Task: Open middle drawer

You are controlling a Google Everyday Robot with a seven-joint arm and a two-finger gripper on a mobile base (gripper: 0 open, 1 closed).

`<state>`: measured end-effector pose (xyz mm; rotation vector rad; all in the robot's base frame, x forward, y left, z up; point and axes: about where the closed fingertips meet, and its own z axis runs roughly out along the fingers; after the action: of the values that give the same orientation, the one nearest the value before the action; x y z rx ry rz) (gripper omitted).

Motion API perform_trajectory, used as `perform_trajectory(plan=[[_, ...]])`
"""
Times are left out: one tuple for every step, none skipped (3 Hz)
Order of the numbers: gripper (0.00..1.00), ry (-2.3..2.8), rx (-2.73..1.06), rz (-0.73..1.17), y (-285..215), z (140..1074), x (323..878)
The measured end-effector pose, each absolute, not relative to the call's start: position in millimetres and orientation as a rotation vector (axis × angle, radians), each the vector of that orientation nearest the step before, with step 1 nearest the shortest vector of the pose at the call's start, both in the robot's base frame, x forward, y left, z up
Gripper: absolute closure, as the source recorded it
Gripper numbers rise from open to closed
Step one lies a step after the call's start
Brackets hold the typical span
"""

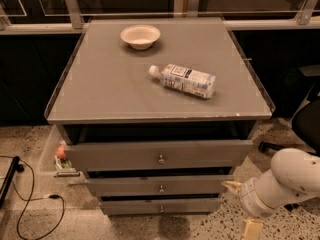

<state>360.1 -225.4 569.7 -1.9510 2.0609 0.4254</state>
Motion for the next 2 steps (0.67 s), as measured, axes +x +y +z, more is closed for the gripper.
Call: perform_trajectory(plan=[[0.0, 1.914, -1.924, 0.404, -219.3, 521.5, 377.2], [0.0, 1.819, -1.891, 0.409, -212.9, 479.5, 392.2]])
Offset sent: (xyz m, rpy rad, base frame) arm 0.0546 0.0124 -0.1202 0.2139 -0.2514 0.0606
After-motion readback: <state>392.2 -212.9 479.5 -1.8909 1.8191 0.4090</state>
